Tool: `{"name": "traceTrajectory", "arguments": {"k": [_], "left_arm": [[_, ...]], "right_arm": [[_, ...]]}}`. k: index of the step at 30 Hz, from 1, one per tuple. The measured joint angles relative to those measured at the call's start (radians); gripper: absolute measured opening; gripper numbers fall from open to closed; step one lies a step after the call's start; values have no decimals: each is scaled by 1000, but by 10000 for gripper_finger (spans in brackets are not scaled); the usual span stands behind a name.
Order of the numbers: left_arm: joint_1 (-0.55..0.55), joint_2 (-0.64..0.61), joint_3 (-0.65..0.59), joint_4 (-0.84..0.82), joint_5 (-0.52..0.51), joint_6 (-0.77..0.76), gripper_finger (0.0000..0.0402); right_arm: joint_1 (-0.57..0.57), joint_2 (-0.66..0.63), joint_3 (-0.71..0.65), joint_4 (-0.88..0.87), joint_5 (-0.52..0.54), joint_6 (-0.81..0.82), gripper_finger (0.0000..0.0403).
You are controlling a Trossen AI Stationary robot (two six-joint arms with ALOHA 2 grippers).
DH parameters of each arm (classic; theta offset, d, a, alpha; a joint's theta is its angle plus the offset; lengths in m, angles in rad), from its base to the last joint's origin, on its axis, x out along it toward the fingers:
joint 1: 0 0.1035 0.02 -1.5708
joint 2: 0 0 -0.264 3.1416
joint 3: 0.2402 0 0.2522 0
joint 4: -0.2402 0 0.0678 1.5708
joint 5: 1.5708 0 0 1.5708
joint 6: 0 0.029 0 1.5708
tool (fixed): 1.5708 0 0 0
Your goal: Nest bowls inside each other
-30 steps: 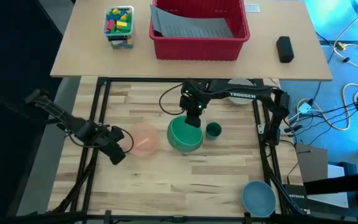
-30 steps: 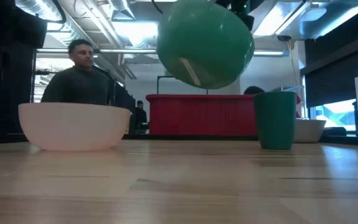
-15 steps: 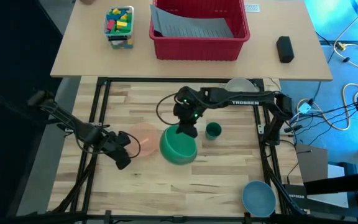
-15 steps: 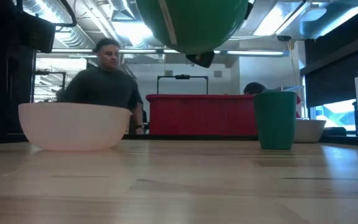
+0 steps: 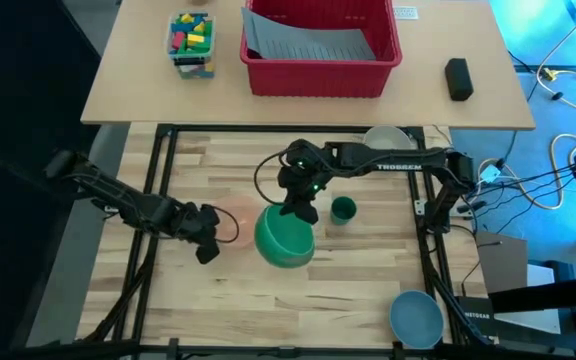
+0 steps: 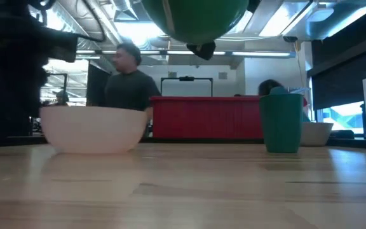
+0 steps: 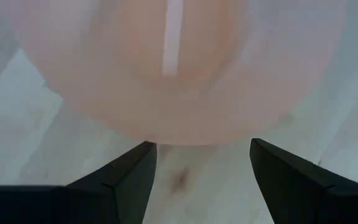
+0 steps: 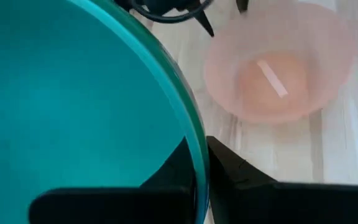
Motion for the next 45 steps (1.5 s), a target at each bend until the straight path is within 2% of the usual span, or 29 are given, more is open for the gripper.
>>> {"name": "traceTrajectory", "arguments": {"k": [9,15,18,21,37,45], "left_arm": [[144,18,28,101,-26,171,241],[220,61,118,113,-26,299,241],[228,72,184,91,-26,322,241],[211,72,270,-18,-28,302,241],[-4,68,563,-753,-83,167,235],[-102,68,560,-801,-123,96,235]], "right_arm": [[-3,-22,1,24,35,-9,0],[-2,-26,1,26,38,-16,0],[-2,-41,0,22,86,-33,0],[-12,-58,1,29,98,-32,0],[-104,15,0,203,63,218,0],[-106,136,-1,306,48,365,0]]}}
